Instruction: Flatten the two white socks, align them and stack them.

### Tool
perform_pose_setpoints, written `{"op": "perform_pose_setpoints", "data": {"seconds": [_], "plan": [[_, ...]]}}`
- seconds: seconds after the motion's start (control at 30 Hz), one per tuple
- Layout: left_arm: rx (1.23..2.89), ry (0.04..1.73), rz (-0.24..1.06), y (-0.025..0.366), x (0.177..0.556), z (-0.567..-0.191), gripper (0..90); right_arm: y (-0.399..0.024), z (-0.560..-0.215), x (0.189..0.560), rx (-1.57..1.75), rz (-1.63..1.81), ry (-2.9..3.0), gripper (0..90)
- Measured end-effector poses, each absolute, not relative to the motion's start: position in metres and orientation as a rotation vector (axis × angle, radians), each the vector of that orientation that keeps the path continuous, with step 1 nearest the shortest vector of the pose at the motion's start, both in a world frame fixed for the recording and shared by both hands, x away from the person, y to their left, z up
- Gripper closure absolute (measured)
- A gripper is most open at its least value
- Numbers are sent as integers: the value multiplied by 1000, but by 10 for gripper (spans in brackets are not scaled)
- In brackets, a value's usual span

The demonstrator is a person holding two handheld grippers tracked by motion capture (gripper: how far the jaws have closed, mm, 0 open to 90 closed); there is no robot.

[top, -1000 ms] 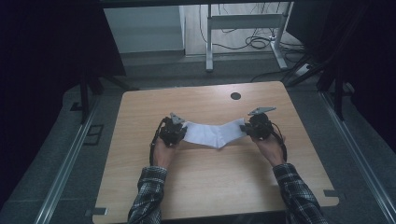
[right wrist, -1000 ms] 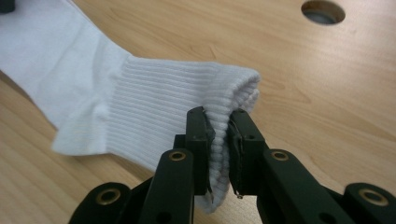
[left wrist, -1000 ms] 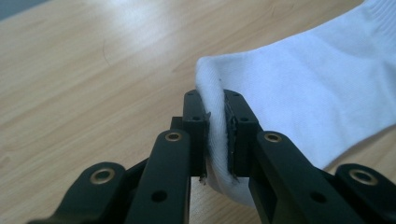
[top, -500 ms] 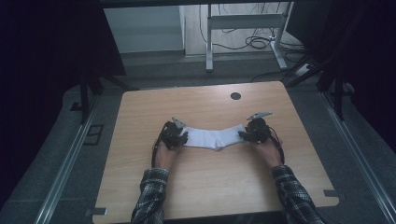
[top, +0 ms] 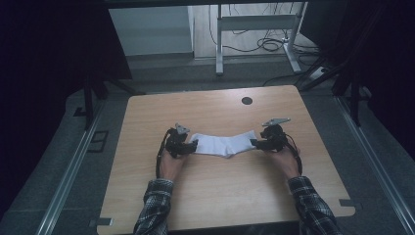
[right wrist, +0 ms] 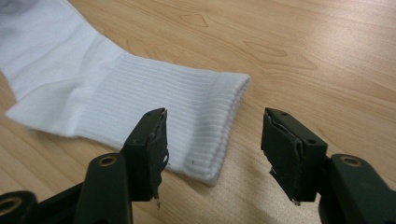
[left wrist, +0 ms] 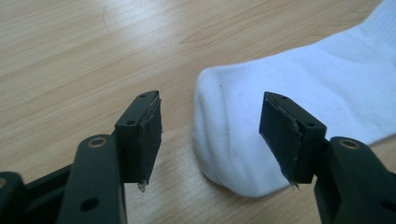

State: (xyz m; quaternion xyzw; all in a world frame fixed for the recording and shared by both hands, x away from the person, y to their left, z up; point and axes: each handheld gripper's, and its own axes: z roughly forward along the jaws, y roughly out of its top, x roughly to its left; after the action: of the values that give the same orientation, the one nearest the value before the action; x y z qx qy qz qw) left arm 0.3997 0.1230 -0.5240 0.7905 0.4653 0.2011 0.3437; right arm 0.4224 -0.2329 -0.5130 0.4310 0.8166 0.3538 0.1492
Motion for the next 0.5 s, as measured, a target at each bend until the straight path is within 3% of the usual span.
{"op": "perform_pose_setpoints", "data": {"seconds": [0.5], "plan": [[2034,1165,417,130,379,-521,269,-237,-504,406,1199,1064,2386,320]]}}
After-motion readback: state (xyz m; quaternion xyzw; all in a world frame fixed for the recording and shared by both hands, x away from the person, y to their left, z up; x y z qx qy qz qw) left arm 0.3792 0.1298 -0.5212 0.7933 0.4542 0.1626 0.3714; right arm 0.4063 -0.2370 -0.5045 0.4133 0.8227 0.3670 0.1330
